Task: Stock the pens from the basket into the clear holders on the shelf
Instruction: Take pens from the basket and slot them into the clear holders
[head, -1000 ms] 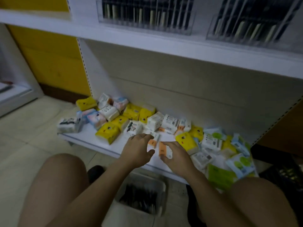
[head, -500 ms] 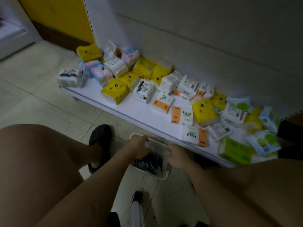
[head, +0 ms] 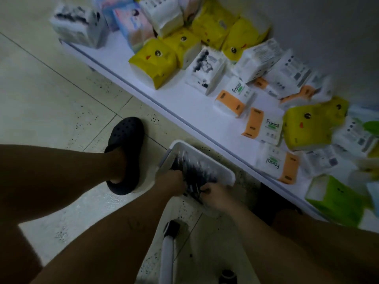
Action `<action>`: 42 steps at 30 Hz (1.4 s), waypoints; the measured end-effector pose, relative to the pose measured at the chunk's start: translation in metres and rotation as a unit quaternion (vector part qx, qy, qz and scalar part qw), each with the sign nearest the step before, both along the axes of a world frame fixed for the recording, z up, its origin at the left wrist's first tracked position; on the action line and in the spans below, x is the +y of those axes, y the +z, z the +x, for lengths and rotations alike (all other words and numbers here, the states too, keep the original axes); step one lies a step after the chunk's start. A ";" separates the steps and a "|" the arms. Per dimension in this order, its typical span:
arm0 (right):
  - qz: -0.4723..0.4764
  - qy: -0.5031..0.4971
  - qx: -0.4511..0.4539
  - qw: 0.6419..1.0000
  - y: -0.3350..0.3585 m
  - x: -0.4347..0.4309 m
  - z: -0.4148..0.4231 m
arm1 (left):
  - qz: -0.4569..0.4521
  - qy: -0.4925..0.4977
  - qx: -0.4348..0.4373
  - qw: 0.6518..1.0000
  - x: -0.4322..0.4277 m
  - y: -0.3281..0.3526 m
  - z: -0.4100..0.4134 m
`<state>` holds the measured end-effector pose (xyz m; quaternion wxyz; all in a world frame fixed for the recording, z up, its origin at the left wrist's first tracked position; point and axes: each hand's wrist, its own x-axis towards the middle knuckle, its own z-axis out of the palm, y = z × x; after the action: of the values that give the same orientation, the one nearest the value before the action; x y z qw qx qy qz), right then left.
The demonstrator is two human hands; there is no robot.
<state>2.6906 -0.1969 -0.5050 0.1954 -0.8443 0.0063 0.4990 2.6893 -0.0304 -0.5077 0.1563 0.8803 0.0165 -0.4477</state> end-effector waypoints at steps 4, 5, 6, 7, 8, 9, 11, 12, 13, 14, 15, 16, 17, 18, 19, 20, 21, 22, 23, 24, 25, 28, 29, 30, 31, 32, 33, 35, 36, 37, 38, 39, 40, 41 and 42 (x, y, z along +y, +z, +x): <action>-0.018 0.054 0.003 0.998 -0.026 0.003 -0.003 | 0.005 -0.042 0.062 0.997 -0.005 -0.026 -0.001; -0.024 0.072 0.003 0.997 -0.031 0.002 -0.004 | 0.009 -0.054 0.067 0.996 -0.005 -0.030 0.000; -0.026 0.076 0.014 0.997 -0.036 0.001 -0.004 | 0.015 -0.065 0.066 0.996 -0.006 -0.035 0.001; -0.034 0.071 0.030 0.996 -0.037 0.001 -0.004 | 0.027 -0.071 0.061 0.995 -0.006 -0.039 0.001; -0.045 0.059 0.043 0.996 -0.038 0.001 -0.004 | 0.042 -0.077 0.064 0.994 -0.007 -0.043 0.002; -0.049 0.063 0.046 0.996 -0.039 0.002 -0.004 | 0.056 -0.088 0.072 0.992 -0.008 -0.047 0.004; -0.055 0.109 0.050 0.991 -0.043 0.004 -0.004 | 0.072 -0.120 0.085 0.987 -0.009 -0.050 0.007; -0.060 0.116 0.055 0.990 -0.045 0.004 -0.005 | 0.072 -0.128 0.088 0.985 -0.010 -0.052 0.008; -0.064 0.108 0.054 0.991 -0.045 0.004 -0.006 | 0.071 -0.132 0.086 0.985 -0.010 -0.051 0.008; -0.064 0.099 0.047 0.992 -0.047 0.004 -0.007 | 0.071 -0.134 0.080 0.985 -0.010 -0.050 0.008; -0.062 0.095 0.040 0.993 -0.047 0.003 -0.009 | 0.073 -0.138 0.072 0.985 -0.009 -0.049 0.007; -0.059 0.097 0.038 0.993 -0.048 0.003 -0.009 | 0.074 -0.142 0.066 0.985 -0.008 -0.048 0.006; -0.056 0.094 0.041 0.993 -0.047 0.003 -0.009 | 0.073 -0.146 0.063 0.985 -0.007 -0.048 0.006; -0.052 0.091 0.043 0.994 -0.046 0.004 -0.010 | 0.066 -0.147 0.062 0.985 -0.006 -0.049 0.006; -0.048 0.091 0.046 0.994 -0.044 0.004 -0.009 | 0.056 -0.146 0.066 0.985 -0.006 -0.051 0.007; -0.039 0.092 0.046 0.994 -0.043 0.004 -0.008 | 0.042 -0.145 0.074 0.986 -0.005 -0.052 0.008; -0.039 0.089 0.049 0.994 -0.040 0.004 -0.008 | 0.024 -0.141 0.086 0.986 -0.005 -0.053 0.008; -0.036 0.081 0.052 0.995 -0.038 0.003 -0.007 | 0.010 -0.134 0.093 0.987 -0.005 -0.054 0.009; -0.035 0.067 0.054 0.996 -0.035 0.002 -0.007 | 0.001 -0.129 0.095 0.987 -0.005 -0.055 0.010; -0.029 0.044 0.054 0.997 -0.034 0.001 -0.007 | -0.005 -0.129 0.093 0.987 -0.004 -0.056 0.012; -0.021 0.019 0.050 0.998 -0.031 0.000 -0.007 | -0.007 -0.134 0.096 0.986 -0.003 -0.059 0.013; 0.008 -0.079 0.023 0.997 -0.022 -0.003 -0.004 | -0.013 -0.163 0.116 0.980 -0.002 -0.068 0.016; 0.014 -0.118 0.010 0.993 -0.018 -0.006 -0.003 | -0.015 -0.170 0.118 0.978 -0.001 -0.070 0.016; 0.016 -0.155 -0.005 0.988 -0.016 -0.010 -0.002 | -0.020 -0.174 0.117 0.978 -0.001 -0.071 0.016; 0.018 -0.181 -0.022 0.983 -0.013 -0.014 0.000 | -0.027 -0.174 0.117 0.977 -0.002 -0.067 0.016; 0.017 -0.202 -0.031 0.979 -0.010 -0.018 0.001 | -0.035 -0.169 0.115 0.978 -0.001 -0.066 0.015; 0.019 -0.221 -0.038 0.974 -0.006 -0.022 0.001 | -0.040 -0.157 0.112 0.980 0.000 -0.063 0.015; 0.023 -0.243 -0.047 0.969 0.000 -0.028 0.002 | -0.041 -0.127 0.081 0.988 0.002 -0.055 0.014; 0.022 -0.243 -0.053 0.968 0.003 -0.032 0.002 | -0.042 -0.107 0.053 0.992 0.004 -0.050 0.013; 0.023 -0.246 -0.058 0.967 0.006 -0.035 0.001 | -0.046 -0.091 0.026 0.994 0.005 -0.045 0.014; 0.022 -0.251 -0.056 0.966 0.011 -0.037 -0.001 | -0.052 -0.077 0.003 0.996 0.006 -0.038 0.013; 0.022 -0.259 -0.055 0.964 0.015 -0.040 -0.004 | -0.060 -0.058 -0.017 0.996 0.008 -0.032 0.012; 0.021 -0.268 -0.053 0.962 0.021 -0.042 -0.006 | -0.075 -0.028 -0.034 0.996 0.008 -0.027 0.011; 0.024 -0.275 -0.054 0.960 0.027 -0.044 -0.008 | -0.095 0.011 -0.051 0.994 0.009 -0.023 0.011; 0.026 -0.275 -0.055 0.960 0.034 -0.045 -0.010 | -0.112 0.045 -0.066 0.991 0.009 -0.015 0.010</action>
<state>2.6804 -0.2418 -0.4709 0.3469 -0.8307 0.2146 0.3789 2.6994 -0.0212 -0.5225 0.2744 0.8832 -0.0049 -0.3804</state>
